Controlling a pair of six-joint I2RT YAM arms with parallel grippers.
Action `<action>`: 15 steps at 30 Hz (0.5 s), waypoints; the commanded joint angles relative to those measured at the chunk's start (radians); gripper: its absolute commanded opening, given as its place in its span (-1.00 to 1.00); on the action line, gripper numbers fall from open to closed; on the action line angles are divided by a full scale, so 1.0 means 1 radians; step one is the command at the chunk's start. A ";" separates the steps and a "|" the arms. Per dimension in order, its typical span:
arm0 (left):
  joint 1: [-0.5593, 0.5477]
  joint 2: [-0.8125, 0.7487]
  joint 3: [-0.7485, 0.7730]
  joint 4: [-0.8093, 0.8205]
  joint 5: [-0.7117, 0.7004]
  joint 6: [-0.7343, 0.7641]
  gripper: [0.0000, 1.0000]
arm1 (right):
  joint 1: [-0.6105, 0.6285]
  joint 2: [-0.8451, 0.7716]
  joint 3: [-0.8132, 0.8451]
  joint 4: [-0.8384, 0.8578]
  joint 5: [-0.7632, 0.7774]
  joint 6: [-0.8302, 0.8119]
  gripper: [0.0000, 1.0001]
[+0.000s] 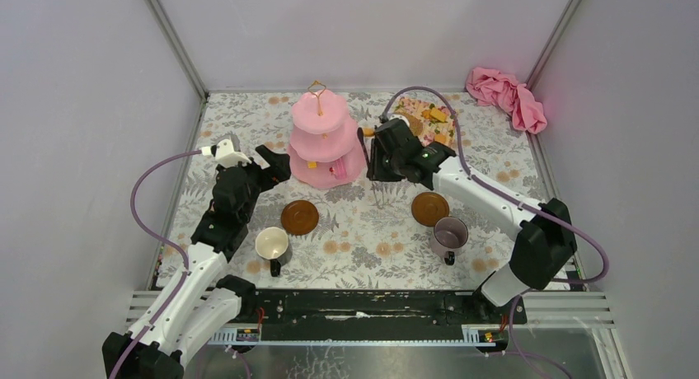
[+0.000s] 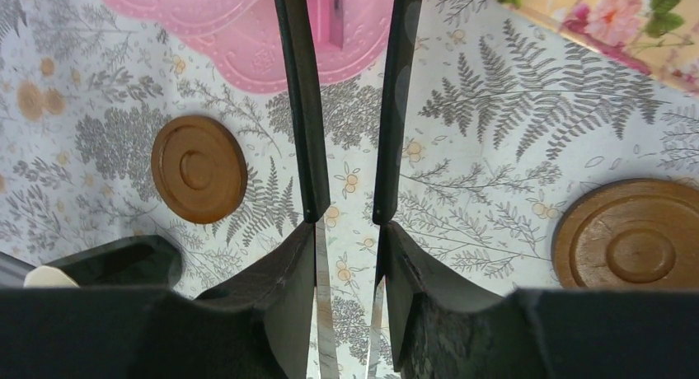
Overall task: Serve the afternoon tea
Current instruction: Place the desert on the desert table.
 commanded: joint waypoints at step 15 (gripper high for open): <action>-0.003 0.001 0.009 0.051 -0.015 -0.001 1.00 | 0.138 0.178 0.210 -0.016 0.079 -0.024 -0.92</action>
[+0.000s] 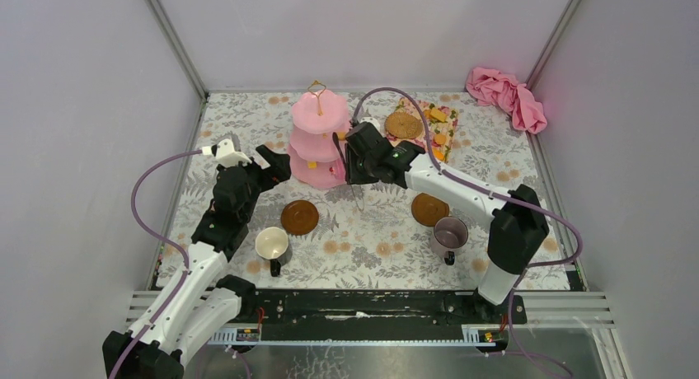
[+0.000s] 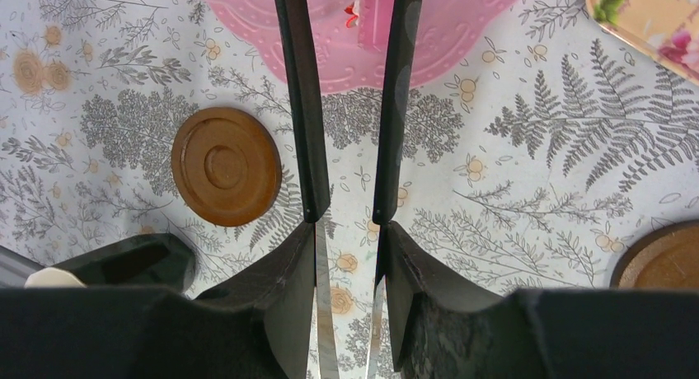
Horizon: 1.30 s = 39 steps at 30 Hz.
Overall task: Serve the afternoon tea
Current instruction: Place the desert on the desert table.
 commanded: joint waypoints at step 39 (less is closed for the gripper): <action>-0.004 0.001 0.008 0.051 -0.010 -0.003 1.00 | 0.019 0.216 0.275 -0.097 0.032 -0.072 -0.63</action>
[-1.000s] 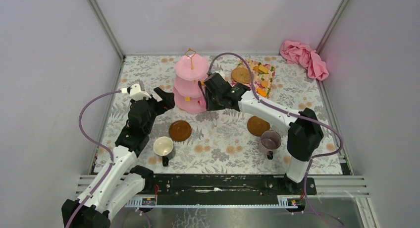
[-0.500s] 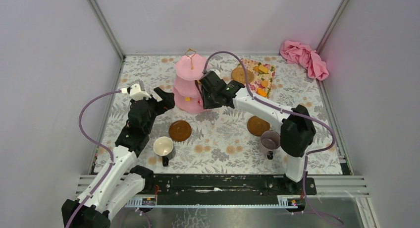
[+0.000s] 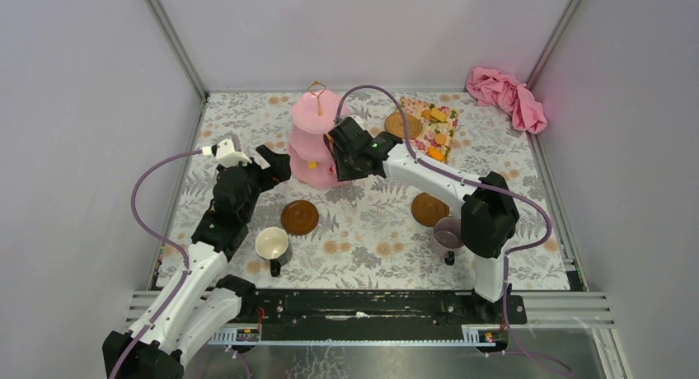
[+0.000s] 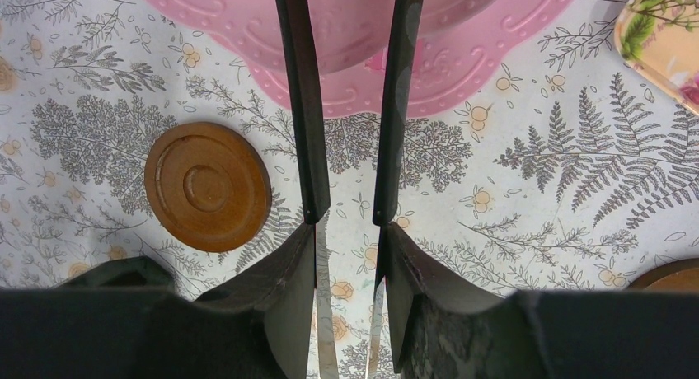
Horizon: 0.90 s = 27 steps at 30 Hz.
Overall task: Serve the afternoon tea
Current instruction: Place the desert on the desert table.
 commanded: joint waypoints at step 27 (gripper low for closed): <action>-0.005 -0.006 0.008 0.051 -0.010 -0.002 1.00 | 0.008 -0.008 0.042 -0.003 -0.002 -0.020 -0.31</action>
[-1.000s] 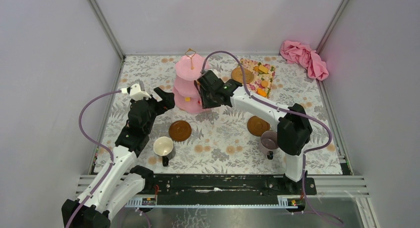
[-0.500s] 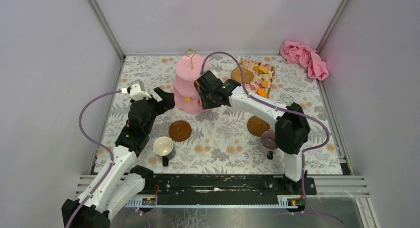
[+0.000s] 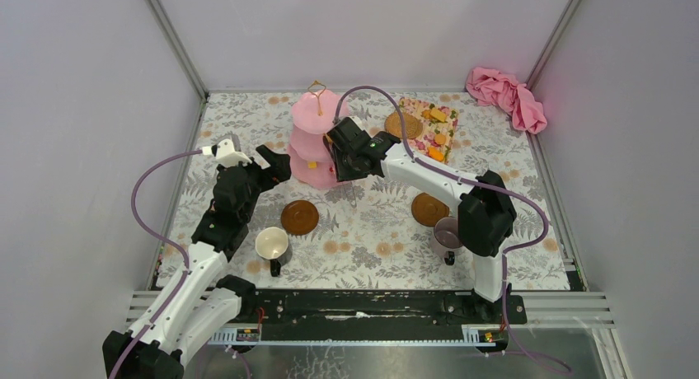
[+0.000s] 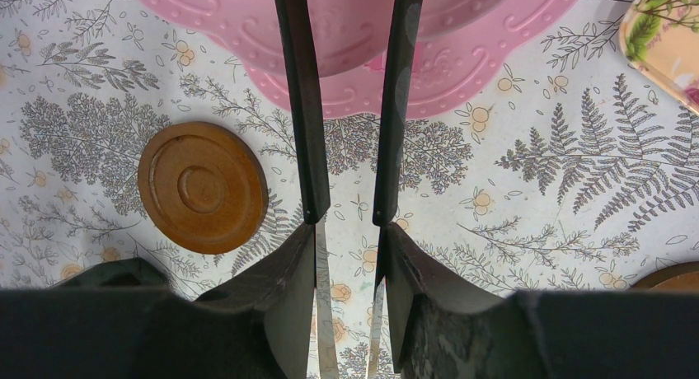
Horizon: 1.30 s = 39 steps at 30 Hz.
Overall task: Serve the afternoon tea
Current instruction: Place the desert on the desert table.
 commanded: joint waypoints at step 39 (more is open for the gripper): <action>-0.004 -0.008 0.008 0.051 -0.019 0.001 1.00 | 0.008 -0.107 -0.033 0.039 -0.024 -0.026 -0.18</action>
